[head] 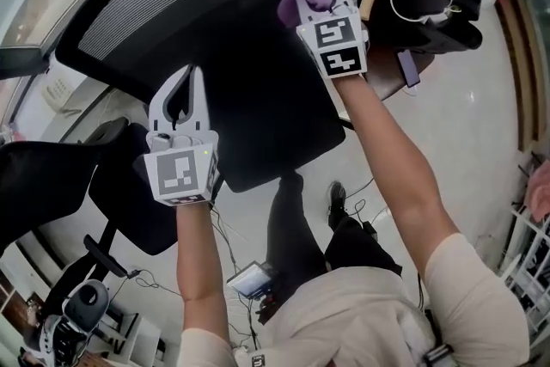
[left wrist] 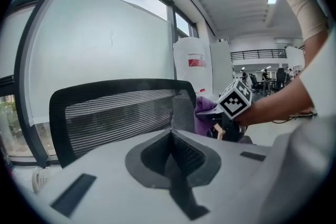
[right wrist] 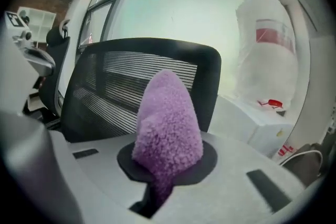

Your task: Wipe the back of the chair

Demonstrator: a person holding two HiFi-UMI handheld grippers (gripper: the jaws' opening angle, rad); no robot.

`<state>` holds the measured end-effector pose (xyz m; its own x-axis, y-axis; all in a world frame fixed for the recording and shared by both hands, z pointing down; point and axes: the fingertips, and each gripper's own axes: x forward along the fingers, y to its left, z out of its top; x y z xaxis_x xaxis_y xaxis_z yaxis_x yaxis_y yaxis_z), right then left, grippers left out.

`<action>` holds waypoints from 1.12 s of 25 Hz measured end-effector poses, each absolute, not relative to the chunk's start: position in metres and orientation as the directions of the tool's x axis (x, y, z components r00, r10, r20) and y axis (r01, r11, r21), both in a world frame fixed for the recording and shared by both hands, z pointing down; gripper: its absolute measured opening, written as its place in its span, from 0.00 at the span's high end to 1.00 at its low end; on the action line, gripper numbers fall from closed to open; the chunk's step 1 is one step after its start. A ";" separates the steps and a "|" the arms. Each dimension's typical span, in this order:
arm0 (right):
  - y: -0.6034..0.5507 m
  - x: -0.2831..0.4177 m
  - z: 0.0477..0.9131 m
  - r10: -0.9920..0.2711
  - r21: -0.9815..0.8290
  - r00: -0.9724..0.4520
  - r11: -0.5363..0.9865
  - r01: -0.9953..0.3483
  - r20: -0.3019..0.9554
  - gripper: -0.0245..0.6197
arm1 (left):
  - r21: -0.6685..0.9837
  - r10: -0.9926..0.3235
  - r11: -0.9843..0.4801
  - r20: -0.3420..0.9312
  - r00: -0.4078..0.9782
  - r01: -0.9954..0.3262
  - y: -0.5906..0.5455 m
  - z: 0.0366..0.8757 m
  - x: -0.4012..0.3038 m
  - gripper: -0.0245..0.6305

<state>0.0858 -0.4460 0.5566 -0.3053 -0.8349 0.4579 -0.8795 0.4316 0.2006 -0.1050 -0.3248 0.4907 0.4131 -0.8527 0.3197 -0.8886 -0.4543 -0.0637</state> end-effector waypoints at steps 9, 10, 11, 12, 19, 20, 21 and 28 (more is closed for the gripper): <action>-0.449 0.077 0.559 -0.836 0.181 -0.283 0.404 -0.897 0.470 0.94 | -0.059 -0.867 -0.427 0.310 0.390 -0.902 -0.316 0.489 -0.130 0.95; -0.449 0.073 0.559 -0.834 0.175 -0.285 0.406 -0.897 0.473 0.94 | -0.059 -0.871 -0.418 0.308 0.382 -0.907 -0.314 0.490 -0.136 0.95; -0.449 0.065 0.560 -0.830 0.172 -0.292 0.414 -0.894 0.476 0.94 | -0.059 -0.875 -0.408 0.309 0.372 -0.911 -0.313 0.491 -0.143 0.95; -0.449 0.055 0.561 -0.823 0.170 -0.306 0.428 -0.888 0.478 0.94 | -0.059 -0.879 -0.398 0.310 0.363 -0.915 -0.311 0.491 -0.149 0.95; -0.428 -0.098 0.567 -0.712 0.126 -0.502 0.628 -0.768 0.491 0.94 | -0.057 -0.909 -0.305 0.317 0.272 -0.951 -0.290 0.489 -0.207 0.95; -0.420 -0.128 0.568 -0.680 0.117 -0.541 0.669 -0.734 0.496 0.94 | -0.060 -0.914 -0.293 0.312 0.260 -0.954 -0.286 0.488 -0.216 0.95; -0.412 -0.157 0.568 -0.642 0.106 -0.580 0.711 -0.695 0.501 0.94 | -0.064 -0.918 -0.279 0.310 0.247 -0.958 -0.282 0.487 -0.225 0.95; -0.388 -0.254 0.572 -0.498 0.112 -0.688 0.844 -0.525 0.527 0.94 | -0.077 -0.939 -0.187 0.306 0.156 -0.979 -0.253 0.473 -0.280 0.95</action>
<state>-0.2540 -0.3876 0.5725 -0.6885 -0.4981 0.5272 -0.5247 0.8439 0.1121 -0.2796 -0.2527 0.4733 0.1558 -0.9393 0.3056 -0.9792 -0.1875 -0.0772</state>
